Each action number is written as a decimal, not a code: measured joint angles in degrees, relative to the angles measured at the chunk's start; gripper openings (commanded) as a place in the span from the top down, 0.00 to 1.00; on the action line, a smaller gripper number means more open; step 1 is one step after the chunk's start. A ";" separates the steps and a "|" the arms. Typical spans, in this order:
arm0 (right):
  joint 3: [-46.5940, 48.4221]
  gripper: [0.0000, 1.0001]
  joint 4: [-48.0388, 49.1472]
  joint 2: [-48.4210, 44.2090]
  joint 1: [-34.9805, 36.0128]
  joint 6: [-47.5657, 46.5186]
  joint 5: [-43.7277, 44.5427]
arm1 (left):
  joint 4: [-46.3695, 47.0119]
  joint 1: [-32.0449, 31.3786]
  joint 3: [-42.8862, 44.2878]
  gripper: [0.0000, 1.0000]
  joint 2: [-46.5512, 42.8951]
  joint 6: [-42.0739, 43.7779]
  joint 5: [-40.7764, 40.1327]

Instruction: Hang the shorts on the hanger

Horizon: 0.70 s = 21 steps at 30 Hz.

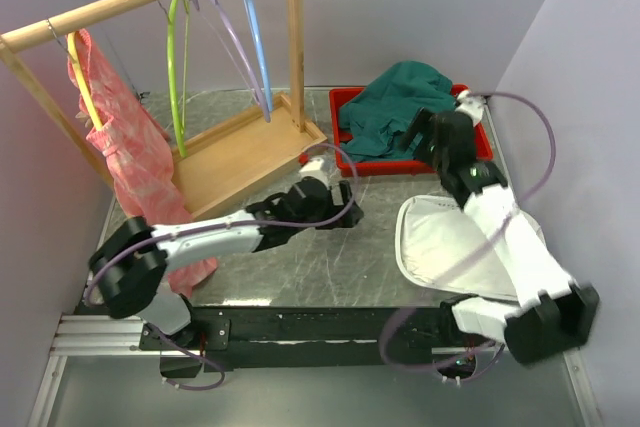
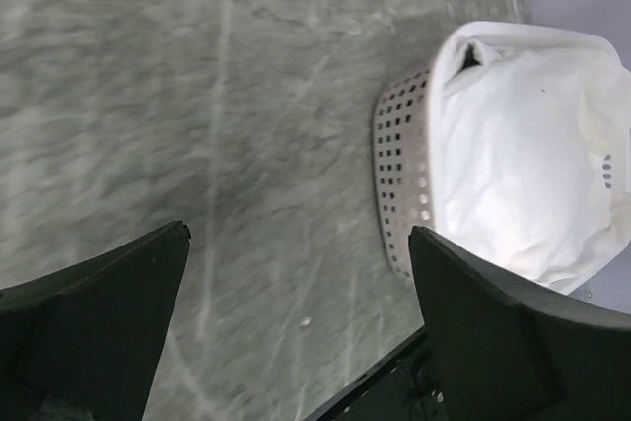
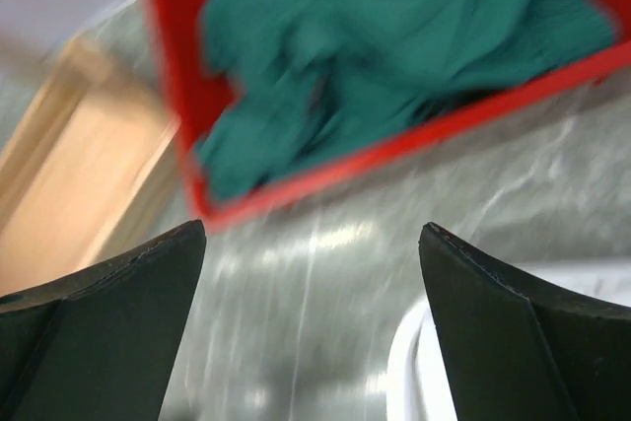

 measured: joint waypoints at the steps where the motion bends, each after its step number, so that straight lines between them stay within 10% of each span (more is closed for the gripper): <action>1: 1.22 0.04 1.33 3.69 -3.98 0.07 -2.08 | -1.07 0.59 -1.25 0.01 -2.19 0.39 -0.46; 11: 16.65 0.13 9.07 34.21 -25.86 3.96 -7.52 | -11.37 2.78 -5.88 0.00 -15.50 3.63 -1.49; 14: 19.34 0.29 9.90 38.73 -25.33 3.87 -7.85 | -12.83 3.21 -5.88 0.01 -17.38 4.50 -1.51; 18: 20.94 0.75 10.10 41.27 -24.81 3.06 -8.57 | -14.29 3.52 -5.88 0.01 -19.37 5.20 -1.51; 21: 21.73 0.87 9.86 41.27 -24.48 2.27 -8.90 | -15.23 3.74 -5.88 0.01 -19.96 5.79 -1.53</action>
